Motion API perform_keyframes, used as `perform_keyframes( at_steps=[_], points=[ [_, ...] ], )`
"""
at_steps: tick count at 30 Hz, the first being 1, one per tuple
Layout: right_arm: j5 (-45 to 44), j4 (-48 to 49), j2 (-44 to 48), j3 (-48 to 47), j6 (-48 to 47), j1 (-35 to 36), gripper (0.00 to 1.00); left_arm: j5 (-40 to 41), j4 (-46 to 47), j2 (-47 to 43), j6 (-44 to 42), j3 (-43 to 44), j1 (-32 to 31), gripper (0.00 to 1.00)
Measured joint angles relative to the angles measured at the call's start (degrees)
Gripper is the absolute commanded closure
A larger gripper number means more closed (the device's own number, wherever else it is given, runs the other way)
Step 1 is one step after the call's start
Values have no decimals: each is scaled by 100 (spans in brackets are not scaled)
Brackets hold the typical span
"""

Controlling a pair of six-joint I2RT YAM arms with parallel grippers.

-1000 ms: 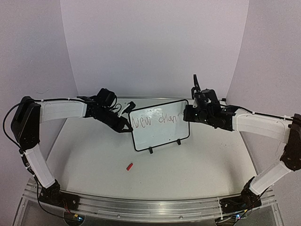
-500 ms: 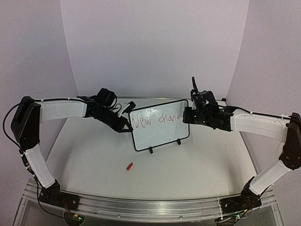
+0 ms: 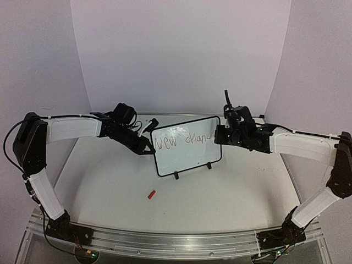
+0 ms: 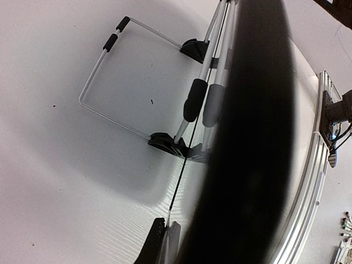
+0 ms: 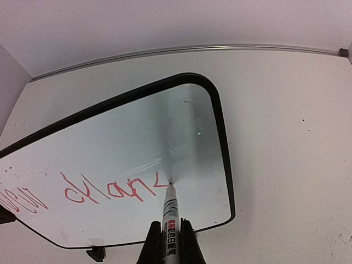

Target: Write a sentence on the whiteboard

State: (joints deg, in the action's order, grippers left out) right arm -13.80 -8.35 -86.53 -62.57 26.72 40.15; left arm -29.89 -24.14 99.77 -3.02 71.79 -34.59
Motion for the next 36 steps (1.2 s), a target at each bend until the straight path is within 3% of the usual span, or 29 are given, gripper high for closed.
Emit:
perform_keyframes(
  at_steps=[11, 36],
  points=[
    [13, -32, 540, 133, 78, -1, 100, 7, -4, 0, -2, 0, -4, 100],
    [-245, -124, 113, 33, -38, -1, 100, 11, -4, 0, -1, 0, -9, 100]
  ],
)
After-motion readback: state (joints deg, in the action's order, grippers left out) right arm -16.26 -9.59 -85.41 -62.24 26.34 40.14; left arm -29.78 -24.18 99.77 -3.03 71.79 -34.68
